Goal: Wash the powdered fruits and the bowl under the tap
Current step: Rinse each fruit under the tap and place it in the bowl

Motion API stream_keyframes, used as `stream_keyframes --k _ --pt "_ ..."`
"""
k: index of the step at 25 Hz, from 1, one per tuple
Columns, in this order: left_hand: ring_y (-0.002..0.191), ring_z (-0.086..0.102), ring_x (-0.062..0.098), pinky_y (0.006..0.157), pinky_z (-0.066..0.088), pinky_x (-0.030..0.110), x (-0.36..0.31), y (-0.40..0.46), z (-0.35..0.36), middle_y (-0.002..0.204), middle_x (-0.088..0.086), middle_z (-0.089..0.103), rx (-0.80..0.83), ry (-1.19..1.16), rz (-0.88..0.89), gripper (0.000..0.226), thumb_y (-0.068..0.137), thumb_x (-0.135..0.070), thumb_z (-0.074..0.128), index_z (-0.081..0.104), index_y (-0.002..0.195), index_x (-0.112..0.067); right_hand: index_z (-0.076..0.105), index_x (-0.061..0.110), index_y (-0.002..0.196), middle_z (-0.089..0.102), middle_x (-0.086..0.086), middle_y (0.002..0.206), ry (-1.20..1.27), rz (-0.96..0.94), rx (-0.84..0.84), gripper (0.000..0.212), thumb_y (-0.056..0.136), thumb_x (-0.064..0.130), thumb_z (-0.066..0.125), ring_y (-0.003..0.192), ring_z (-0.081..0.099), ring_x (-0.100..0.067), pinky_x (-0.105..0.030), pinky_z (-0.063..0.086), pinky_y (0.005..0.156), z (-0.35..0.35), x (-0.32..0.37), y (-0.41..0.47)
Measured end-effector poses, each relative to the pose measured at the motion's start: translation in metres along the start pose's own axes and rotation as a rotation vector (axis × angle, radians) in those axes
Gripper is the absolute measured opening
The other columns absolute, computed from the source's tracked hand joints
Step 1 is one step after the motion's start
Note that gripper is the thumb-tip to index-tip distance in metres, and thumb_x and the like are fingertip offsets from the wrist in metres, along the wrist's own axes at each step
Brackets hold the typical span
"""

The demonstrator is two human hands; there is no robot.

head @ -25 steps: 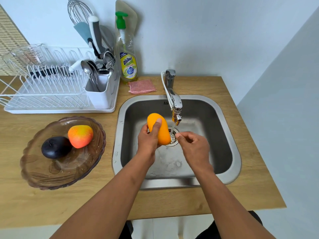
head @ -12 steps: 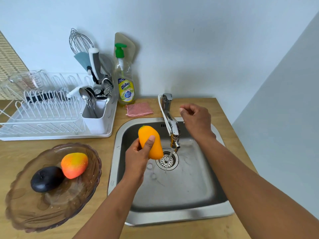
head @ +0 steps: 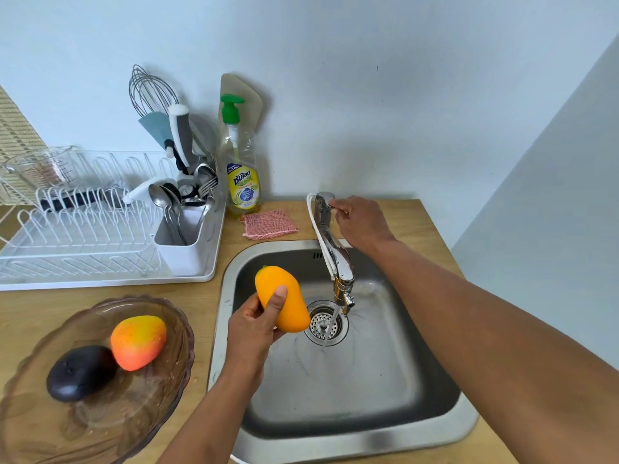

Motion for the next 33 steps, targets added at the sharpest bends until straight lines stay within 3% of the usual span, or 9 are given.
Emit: stream_keyframes --k 5,8,14,19,22,25,29,31,33 --pt "0.104 0.070 0.016 0.081 0.062 0.037 0.003 -0.002 0.001 0.108 -0.010 0.071 0.017 0.009 -0.017 0.035 0.078 -0.051 0.072 0.066 0.110 -0.036 0.073 0.020 0.129 0.076 -0.009 0.120 0.044 0.005 0.012 0.032 0.104 0.020 0.054 0.110 0.069 -0.027 -0.034 0.050 0.102 0.008 -0.005 -0.006" --pt "0.106 0.070 0.017 0.078 0.061 0.035 0.003 -0.003 0.002 0.110 -0.011 0.070 0.022 0.006 -0.008 0.046 0.078 -0.050 0.074 0.064 0.119 -0.032 0.073 0.018 0.128 0.072 -0.006 0.131 0.118 0.058 0.025 0.030 0.102 0.020 0.058 0.122 0.068 -0.022 -0.031 0.046 0.112 0.006 -0.007 -0.010" --pt "0.098 0.070 0.012 0.072 0.060 0.031 -0.006 -0.009 0.004 0.103 -0.011 0.071 0.032 0.004 -0.020 0.011 0.092 -0.034 0.073 0.066 0.101 -0.035 0.065 0.018 0.139 0.069 -0.008 0.135 0.036 0.106 0.145 0.040 0.100 0.023 0.057 0.128 0.062 -0.027 -0.033 0.042 0.111 -0.016 0.013 -0.021" --pt "0.102 0.069 0.015 0.078 0.063 0.037 -0.022 -0.026 -0.004 0.109 -0.005 0.071 -0.001 0.035 0.009 0.027 0.092 -0.036 0.075 0.063 0.114 -0.026 0.077 0.012 0.115 0.077 -0.001 0.105 0.278 0.101 -0.203 0.023 0.098 0.022 0.064 0.094 0.068 -0.013 -0.020 0.044 0.088 -0.058 0.058 -0.079" --pt "0.102 0.073 0.019 0.080 0.066 0.041 -0.030 -0.040 -0.017 0.113 0.001 0.075 -0.053 0.064 0.055 0.030 0.090 -0.038 0.077 0.068 0.114 -0.022 0.079 0.017 0.106 0.075 0.005 0.087 0.430 0.030 -0.260 0.017 0.095 0.021 0.068 0.079 0.068 -0.007 -0.019 0.050 0.082 -0.059 0.086 -0.135" --pt "0.101 0.075 0.020 0.074 0.065 0.035 -0.037 -0.060 -0.032 0.109 0.003 0.078 -0.090 0.097 0.105 0.044 0.088 -0.043 0.079 0.071 0.121 -0.014 0.077 0.019 0.116 0.077 0.006 0.101 0.476 0.043 -0.079 0.023 0.094 0.021 0.070 0.084 0.068 0.001 -0.006 0.046 0.082 -0.027 0.095 -0.174" --pt "0.102 0.077 0.028 0.085 0.065 0.051 -0.046 -0.086 -0.070 0.102 0.007 0.080 -0.141 0.168 0.137 0.050 0.079 -0.060 0.079 0.077 0.108 -0.019 0.072 0.019 0.128 0.077 0.004 0.115 0.621 0.023 0.238 0.037 0.091 0.019 0.074 0.103 0.072 -0.009 -0.037 0.059 0.097 0.027 0.117 -0.205" --pt "0.097 0.077 0.026 0.088 0.064 0.052 -0.051 -0.098 -0.092 0.095 0.004 0.080 -0.165 0.206 0.144 0.024 0.091 -0.055 0.072 0.078 0.092 -0.031 0.071 0.018 0.126 0.076 0.009 0.109 0.691 -0.009 0.285 0.038 0.089 0.017 0.078 0.101 0.072 -0.006 -0.036 0.061 0.093 0.042 0.137 -0.214" --pt "0.088 0.070 0.021 0.085 0.063 0.042 -0.057 -0.108 -0.115 0.088 -0.002 0.074 -0.201 0.237 0.131 0.022 0.101 -0.047 0.061 0.075 0.086 -0.040 0.070 0.021 0.123 0.075 0.009 0.109 0.743 -0.027 0.304 0.040 0.086 0.020 0.082 0.101 0.073 -0.008 -0.036 0.061 0.091 0.054 0.157 -0.220"
Point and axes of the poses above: each hand's wrist, its own y-axis towards the middle knuckle, its own z-axis out of the palm, x = y × z, the point moved 4 cm from there along y, towards the middle knuckle
